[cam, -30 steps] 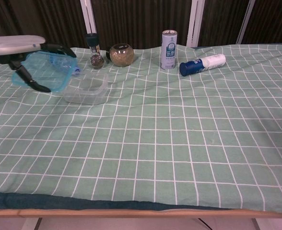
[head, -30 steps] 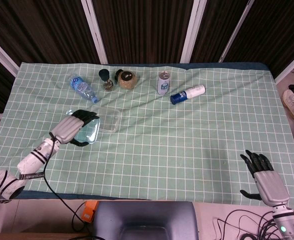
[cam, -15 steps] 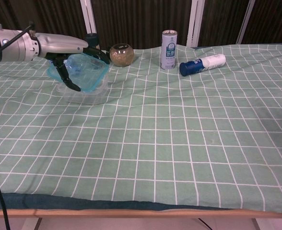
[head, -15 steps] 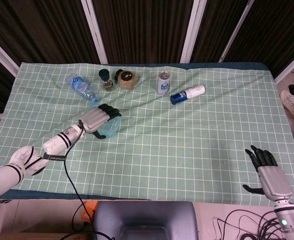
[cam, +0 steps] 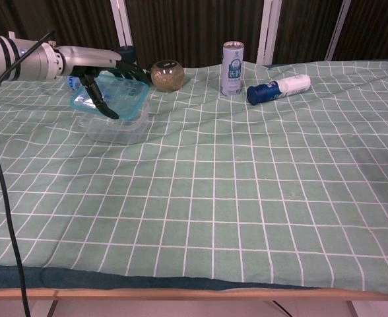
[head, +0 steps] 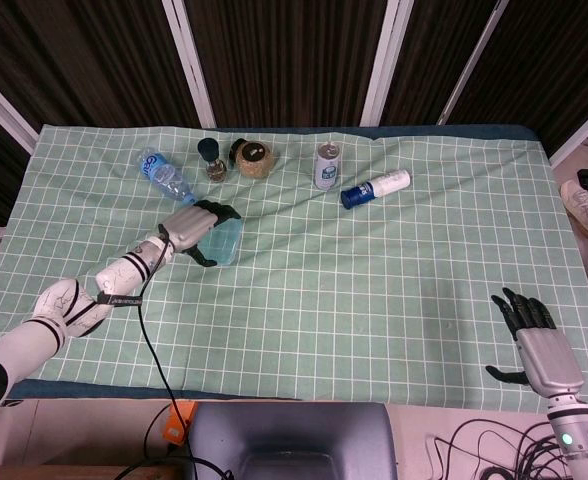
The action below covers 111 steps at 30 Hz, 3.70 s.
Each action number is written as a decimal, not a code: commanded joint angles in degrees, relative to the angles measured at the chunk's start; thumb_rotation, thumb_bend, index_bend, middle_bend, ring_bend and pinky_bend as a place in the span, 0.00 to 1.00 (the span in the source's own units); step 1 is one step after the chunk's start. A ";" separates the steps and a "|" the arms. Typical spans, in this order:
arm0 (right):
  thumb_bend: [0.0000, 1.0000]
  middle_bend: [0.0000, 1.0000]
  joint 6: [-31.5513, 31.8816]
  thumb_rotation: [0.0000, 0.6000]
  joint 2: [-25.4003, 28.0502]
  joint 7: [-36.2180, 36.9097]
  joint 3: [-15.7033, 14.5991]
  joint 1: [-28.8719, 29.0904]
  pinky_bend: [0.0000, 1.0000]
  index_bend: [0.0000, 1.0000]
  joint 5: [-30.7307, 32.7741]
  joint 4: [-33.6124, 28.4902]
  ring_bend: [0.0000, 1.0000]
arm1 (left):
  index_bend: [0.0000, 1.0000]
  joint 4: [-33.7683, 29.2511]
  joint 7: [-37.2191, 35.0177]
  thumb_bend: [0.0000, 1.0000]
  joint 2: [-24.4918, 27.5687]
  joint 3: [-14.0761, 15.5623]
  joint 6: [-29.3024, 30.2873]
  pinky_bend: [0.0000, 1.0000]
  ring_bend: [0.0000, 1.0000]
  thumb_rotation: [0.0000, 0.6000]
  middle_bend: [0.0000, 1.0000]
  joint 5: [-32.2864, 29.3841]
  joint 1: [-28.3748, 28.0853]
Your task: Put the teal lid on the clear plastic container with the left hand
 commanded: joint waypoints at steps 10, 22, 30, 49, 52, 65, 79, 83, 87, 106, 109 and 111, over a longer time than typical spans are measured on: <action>0.20 0.00 -0.61 1.00 -0.24 -0.72 0.28 0.39 0.00 0.00 1.17 0.03 0.00 | 0.32 7.64 -6.66 0.25 -4.04 2.77 -2.07 0.61 0.57 1.00 0.57 0.45 -1.41; 0.20 0.00 -0.76 1.00 -0.41 -1.08 0.35 0.59 0.00 0.00 1.67 0.01 0.00 | 0.32 9.44 -9.40 0.25 -5.35 5.43 -2.19 0.60 0.56 1.00 0.57 1.86 -2.32; 0.20 0.00 -0.63 1.00 -0.13 -0.49 0.20 0.61 0.00 0.00 1.17 0.03 0.00 | 0.31 9.39 -9.10 0.25 -5.71 5.76 -2.79 0.59 0.56 1.00 0.56 1.26 -2.55; 0.20 0.00 -0.56 1.00 -0.05 -0.36 0.13 0.67 0.00 0.00 1.20 -0.04 0.00 | 0.31 6.96 -4.82 0.25 -4.75 4.47 -4.14 0.60 0.56 1.00 0.56 -1.07 -3.33; 0.20 0.00 -0.42 1.00 0.03 -0.19 0.14 0.61 0.00 0.00 1.17 -0.04 0.00 | 0.31 6.45 -3.89 0.25 -4.68 4.24 -4.55 0.60 0.56 1.00 0.56 -1.51 -3.33; 0.20 0.00 -0.43 1.00 0.12 -0.06 0.15 0.63 0.00 0.00 1.28 -0.01 0.00 | 0.31 7.03 -2.55 0.25 -5.26 3.67 -6.00 0.60 0.56 1.00 0.56 -2.74 -3.12; 0.20 0.00 -0.67 1.00 -0.01 -0.42 0.27 0.78 0.00 0.00 1.74 -0.01 0.00 | 0.31 8.82 -3.50 0.25 -6.39 4.57 -7.41 0.60 0.56 1.00 0.56 -2.35 -2.77; 0.20 0.00 -0.54 1.00 0.01 -0.37 0.28 0.71 0.00 0.00 1.75 -0.03 0.00 | 0.31 9.32 -4.06 0.25 -6.75 4.88 -7.43 0.60 0.56 1.00 0.56 -2.01 -2.77; 0.20 0.00 -0.62 1.00 0.06 -0.24 0.25 0.77 0.00 0.00 1.65 0.00 0.00 | 0.31 9.66 -4.55 0.25 -7.03 5.38 -7.80 0.60 0.56 1.00 0.56 -1.70 -2.66; 0.20 0.00 -1.17 1.00 -0.08 -0.55 0.29 1.06 0.00 0.00 2.10 0.02 0.00 | 0.23 12.16 -8.78 0.25 -8.06 6.69 -8.70 0.29 0.29 1.00 0.38 -1.23 -2.00; 0.20 0.00 -1.21 1.00 -0.14 -0.68 0.28 1.08 0.00 0.00 2.18 0.00 0.00 | 0.10 11.85 -9.57 0.25 -7.86 6.71 -8.97 0.17 0.12 1.00 0.19 -1.35 -1.98; 0.20 0.00 -1.18 1.00 -0.18 -0.74 0.28 1.08 0.00 0.00 2.20 0.02 0.00 | 0.04 11.46 -9.93 0.25 -7.62 6.89 -9.75 0.13 0.06 1.00 0.12 -1.35 -2.15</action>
